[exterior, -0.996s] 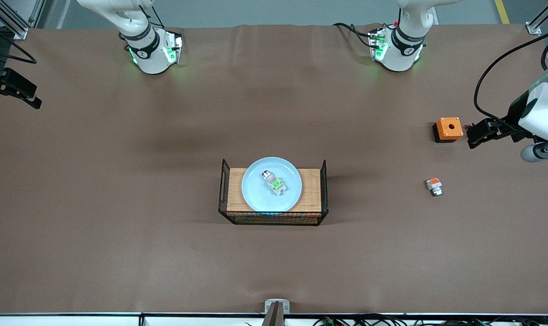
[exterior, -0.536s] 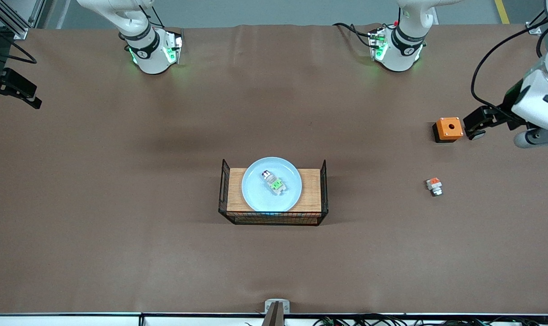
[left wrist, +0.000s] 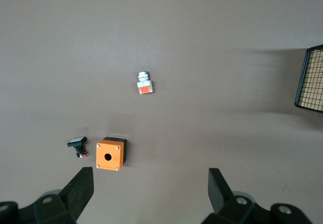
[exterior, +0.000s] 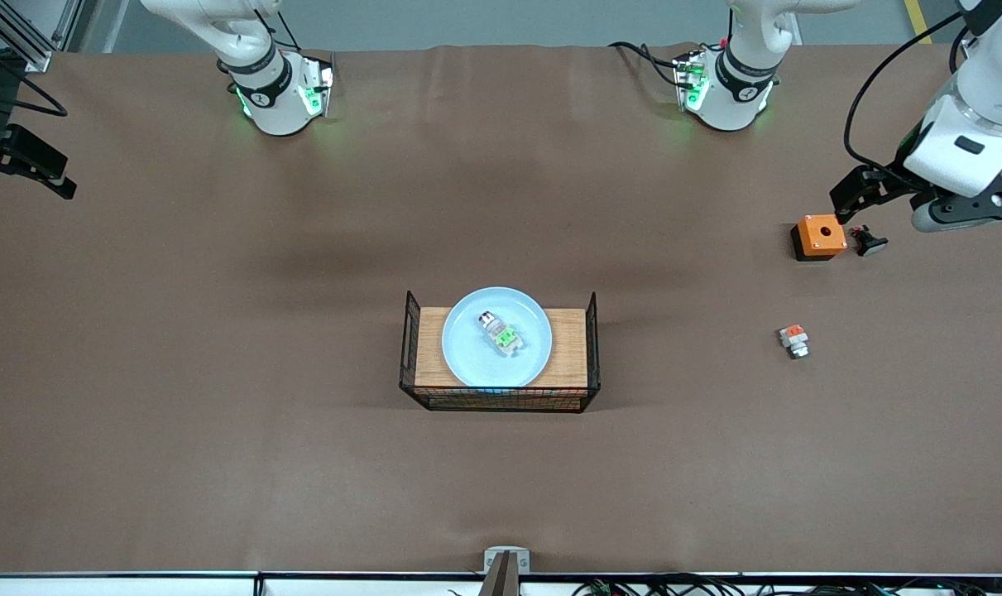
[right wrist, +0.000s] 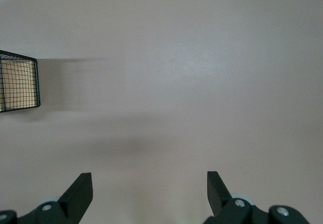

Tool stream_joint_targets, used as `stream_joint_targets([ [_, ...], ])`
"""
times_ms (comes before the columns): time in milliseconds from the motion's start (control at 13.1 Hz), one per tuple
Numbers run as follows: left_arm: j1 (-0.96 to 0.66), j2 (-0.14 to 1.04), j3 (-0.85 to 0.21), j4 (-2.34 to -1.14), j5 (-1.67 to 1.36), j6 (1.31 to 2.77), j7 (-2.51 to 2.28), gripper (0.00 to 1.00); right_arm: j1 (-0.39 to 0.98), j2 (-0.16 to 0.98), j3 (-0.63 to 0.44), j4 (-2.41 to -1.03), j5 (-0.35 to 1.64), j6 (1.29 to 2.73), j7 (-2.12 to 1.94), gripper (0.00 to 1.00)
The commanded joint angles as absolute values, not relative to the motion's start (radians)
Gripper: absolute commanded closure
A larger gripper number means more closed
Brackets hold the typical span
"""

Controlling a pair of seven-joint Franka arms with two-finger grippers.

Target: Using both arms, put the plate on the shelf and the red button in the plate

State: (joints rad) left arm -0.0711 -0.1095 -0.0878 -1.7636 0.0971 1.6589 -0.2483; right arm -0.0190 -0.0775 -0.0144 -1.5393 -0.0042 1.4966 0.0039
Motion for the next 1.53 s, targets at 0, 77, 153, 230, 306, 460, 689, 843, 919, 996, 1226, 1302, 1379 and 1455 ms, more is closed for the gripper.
stream_joint_targets([
  [0, -0.086, -0.15, -0.071, -1.813, 0.081, 1.687, -0.227, 0.0, -0.018, -0.077, -0.014, -1.528, 0.002, 1.486, -0.011, 0.0],
  [77, -0.084, -0.149, -0.072, -1.813, 0.08, 1.689, -0.226, 0.0, -0.018, -0.077, -0.014, -1.528, 0.002, 1.486, -0.011, 0.0],
  [153, -0.081, -0.149, -0.075, -1.813, 0.08, 1.687, -0.225, 0.0, -0.017, -0.077, -0.014, -1.528, 0.002, 1.486, -0.011, 0.0],
  [230, -0.081, -0.149, -0.08, -1.815, 0.08, 1.686, -0.225, 0.0, -0.017, -0.077, -0.014, -1.528, 0.002, 1.486, -0.011, 0.0],
  [306, -0.08, -0.15, -0.086, -1.816, 0.08, 1.686, -0.224, 0.0, -0.017, -0.074, -0.014, -1.528, 0.002, 1.486, -0.012, 0.0],
  [460, -0.066, -0.15, -0.1, -1.816, 0.08, 1.675, -0.224, 0.0, -0.017, -0.074, -0.014, -1.528, 0.002, 1.486, -0.012, 0.0],
  [689, -0.029, -0.15, -0.114, -1.796, -0.032, 1.639, -0.224, 0.0, -0.017, -0.074, -0.014, -1.528, 0.002, 1.486, -0.012, 0.0],
  [843, -0.029, -0.15, -0.115, -1.749, -0.032, 1.576, -0.224, 0.0, -0.015, -0.074, -0.014, -1.528, 0.002, 1.486, -0.012, 0.0],
  [919, -0.029, -0.15, -0.115, -1.735, -0.032, 1.55, -0.222, 0.0, -0.015, -0.074, -0.014, -1.528, 0.002, 1.486, -0.012, 0.0],
  [996, -0.029, -0.152, -0.115, -1.721, -0.032, 1.524, -0.222, 0.0, -0.015, -0.074, -0.014, -1.528, 0.002, 1.486, -0.012, 0.0],
  [1226, -0.029, -0.172, -0.11, -1.706, -0.031, 1.499, -0.222, 0.0, -0.015, -0.074, -0.014, -1.528, 0.002, 1.486, -0.012, 0.0],
  [1302, -0.02, -0.175, -0.11, -1.704, -0.031, 1.499, -0.221, 0.0, -0.015, -0.074, -0.014, -1.528, 0.002, 1.486, -0.012, 0.0],
  [1379, -0.021, -0.182, -0.109, -1.697, -0.029, 1.499, -0.218, 0.0, -0.015, -0.074, -0.014, -1.528, 0.002, 1.486, -0.012, 0.0],
  [1455, -0.023, -0.178, -0.107, -1.678, -0.026, 1.497, -0.218, 0.0, -0.015, -0.074, -0.014, -1.528, 0.002, 1.486, -0.012, 0.0],
])
